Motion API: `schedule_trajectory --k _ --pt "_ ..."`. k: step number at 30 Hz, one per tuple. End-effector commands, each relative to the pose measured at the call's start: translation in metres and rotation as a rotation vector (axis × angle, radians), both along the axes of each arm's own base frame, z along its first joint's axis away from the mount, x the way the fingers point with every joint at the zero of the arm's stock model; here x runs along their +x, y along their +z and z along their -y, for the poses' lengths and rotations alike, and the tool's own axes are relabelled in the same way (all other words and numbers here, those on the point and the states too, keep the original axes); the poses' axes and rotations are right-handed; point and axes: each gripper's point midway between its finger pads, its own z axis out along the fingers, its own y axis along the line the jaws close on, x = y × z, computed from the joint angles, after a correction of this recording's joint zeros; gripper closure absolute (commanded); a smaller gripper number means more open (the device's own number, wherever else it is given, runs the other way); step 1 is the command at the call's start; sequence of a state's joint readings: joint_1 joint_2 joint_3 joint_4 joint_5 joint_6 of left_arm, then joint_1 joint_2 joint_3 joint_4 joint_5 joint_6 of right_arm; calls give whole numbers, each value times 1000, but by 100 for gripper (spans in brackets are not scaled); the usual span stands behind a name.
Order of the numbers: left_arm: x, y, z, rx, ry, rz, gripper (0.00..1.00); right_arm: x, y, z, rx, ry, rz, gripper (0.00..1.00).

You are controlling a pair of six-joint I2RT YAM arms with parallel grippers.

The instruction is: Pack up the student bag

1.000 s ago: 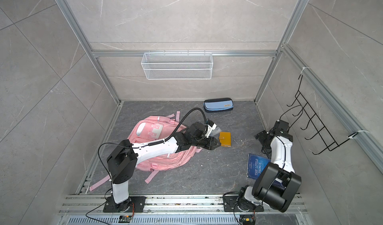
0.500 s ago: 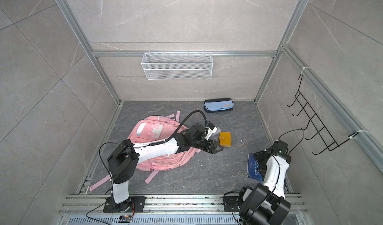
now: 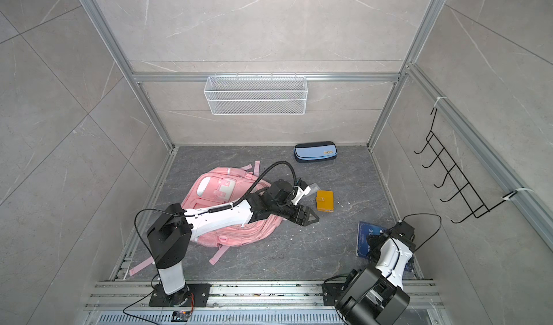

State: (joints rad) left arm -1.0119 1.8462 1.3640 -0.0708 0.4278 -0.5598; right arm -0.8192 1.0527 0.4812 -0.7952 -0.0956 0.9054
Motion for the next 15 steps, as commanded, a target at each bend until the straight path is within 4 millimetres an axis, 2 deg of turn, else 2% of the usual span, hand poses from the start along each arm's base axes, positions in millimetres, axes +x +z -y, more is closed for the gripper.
schedule_trajectory --k 1,6,12,15 --pt "3 24 -7 -38 -17 39 15 12 -6 12 -8 -70 38 0" --pt "12 22 -3 -34 0 28 15 28 -7 26 -9 -4 44 1" --pt "25 19 -1 -42 36 5 17 39 -13 29 -13 66 63 23" --pt "28 13 0 -40 52 -14 17 42 -19 25 0 112 53 37"
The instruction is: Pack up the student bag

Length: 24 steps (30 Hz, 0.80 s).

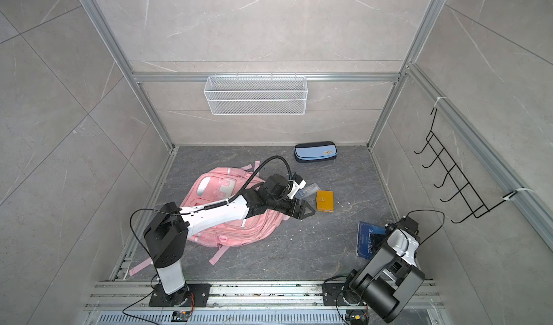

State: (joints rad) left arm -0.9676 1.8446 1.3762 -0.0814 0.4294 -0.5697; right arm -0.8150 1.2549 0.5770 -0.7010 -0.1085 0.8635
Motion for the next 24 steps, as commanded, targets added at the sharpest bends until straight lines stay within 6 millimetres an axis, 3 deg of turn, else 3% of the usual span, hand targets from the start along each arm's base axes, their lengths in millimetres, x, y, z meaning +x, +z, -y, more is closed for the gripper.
schedule_trajectory --k 1,8,16,24 --pt "7 7 9 -36 8 -11 17 18 -16 -1 -8 76 54 41" --pt "12 5 6 -40 50 -9 18 52 -22 -26 1 189 43 64" --pt "17 6 -3 -30 99 9 18 94 -29 -69 5 343 13 65" --pt "31 -8 -11 -7 156 -7 20 124 -29 -118 3 498 17 64"
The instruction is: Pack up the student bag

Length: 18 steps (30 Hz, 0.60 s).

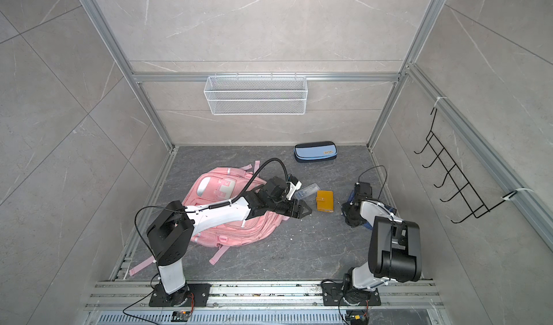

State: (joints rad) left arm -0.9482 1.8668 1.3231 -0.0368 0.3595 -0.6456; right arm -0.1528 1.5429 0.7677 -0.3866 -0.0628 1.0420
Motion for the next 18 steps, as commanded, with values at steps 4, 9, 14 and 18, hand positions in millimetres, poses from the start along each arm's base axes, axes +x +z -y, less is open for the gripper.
schedule_trajectory --k 4,9,14,18 --pt "18 20 4 -53 33 40 20 -14 3 -27 1 155 -121 60" --pt "19 18 12 -86 21 41 20 -8 41 6 -151 272 -121 17" --pt "18 17 11 -103 26 49 20 -8 52 55 -202 248 -156 3" --pt "16 21 4 -100 40 62 20 -16 51 96 -202 197 -193 0"
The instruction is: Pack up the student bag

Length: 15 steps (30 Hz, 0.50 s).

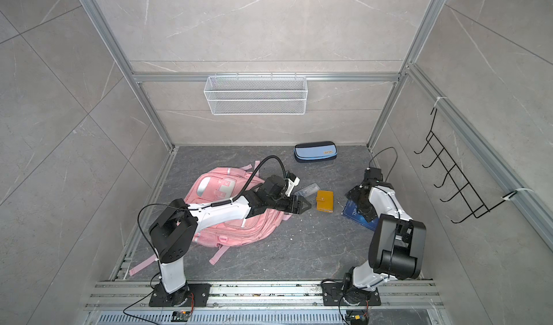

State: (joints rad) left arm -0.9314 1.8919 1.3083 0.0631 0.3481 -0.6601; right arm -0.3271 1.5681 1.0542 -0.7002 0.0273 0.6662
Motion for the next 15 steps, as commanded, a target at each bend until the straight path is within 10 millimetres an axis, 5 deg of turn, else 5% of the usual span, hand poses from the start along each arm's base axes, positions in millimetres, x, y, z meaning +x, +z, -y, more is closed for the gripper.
schedule_trajectory --k 1,15 --pt "0 22 -2 -51 8 36 20 -21 -7 31 -26 19 -113 0" --pt "-8 33 6 -64 -54 22 18 -40 -23 97 5 -131 -105 0"
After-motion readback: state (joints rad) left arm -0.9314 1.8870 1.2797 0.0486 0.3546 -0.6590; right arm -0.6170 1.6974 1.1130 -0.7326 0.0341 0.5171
